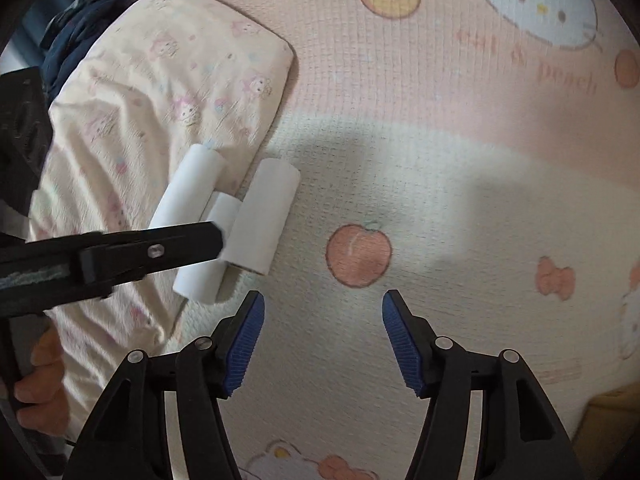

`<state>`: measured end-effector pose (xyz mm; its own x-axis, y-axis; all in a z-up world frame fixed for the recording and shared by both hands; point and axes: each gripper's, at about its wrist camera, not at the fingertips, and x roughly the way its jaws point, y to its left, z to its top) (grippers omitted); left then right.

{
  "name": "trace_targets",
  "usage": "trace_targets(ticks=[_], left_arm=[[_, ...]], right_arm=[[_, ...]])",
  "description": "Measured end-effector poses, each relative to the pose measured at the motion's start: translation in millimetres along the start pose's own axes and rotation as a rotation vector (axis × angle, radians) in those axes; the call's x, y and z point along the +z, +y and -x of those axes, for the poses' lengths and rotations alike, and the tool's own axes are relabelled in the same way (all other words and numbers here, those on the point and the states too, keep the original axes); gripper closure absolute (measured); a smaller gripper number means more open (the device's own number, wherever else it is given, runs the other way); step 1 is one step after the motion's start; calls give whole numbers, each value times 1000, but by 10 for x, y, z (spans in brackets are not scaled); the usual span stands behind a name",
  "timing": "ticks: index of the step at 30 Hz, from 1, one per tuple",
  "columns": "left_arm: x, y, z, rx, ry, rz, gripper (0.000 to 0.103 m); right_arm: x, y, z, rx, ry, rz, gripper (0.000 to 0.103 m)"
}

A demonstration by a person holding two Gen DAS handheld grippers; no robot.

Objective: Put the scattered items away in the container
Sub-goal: 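Withdraw both grippers from the box back toward the remaining tubes, then close the left gripper on one white tube while the right gripper clamps it too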

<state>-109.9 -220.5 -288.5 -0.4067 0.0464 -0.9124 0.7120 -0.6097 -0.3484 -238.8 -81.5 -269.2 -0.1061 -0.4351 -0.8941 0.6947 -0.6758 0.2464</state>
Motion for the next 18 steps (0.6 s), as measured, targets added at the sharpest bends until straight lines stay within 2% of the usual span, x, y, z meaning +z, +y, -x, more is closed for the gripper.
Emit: trace_targets(ticks=[2,4,10,12,13,15,18], left_arm=[[86,6,-94,50,16,-10,49],[139,24,-164,70,31,-6,49],[211,76,-313,81,79,31,49],[216,137,-349,58,90,58,49],[211,160,-367,40,97,76,51],[194,194,-422,53,119,101,65],[157,199,-435,45,111,121,68]], right_arm=[[25,-21,-31,-2,-3,-15,44],[44,-31,-66,-9,-1,-14,43],[127,-43,-248,-2,29,-16,42],[155,-56,-290,24,32,-39,42],[171,-61,-309,42,32,-51,42],[186,-65,-343,69,35,-72,42],[166,-67,-373,87,44,-83,42]])
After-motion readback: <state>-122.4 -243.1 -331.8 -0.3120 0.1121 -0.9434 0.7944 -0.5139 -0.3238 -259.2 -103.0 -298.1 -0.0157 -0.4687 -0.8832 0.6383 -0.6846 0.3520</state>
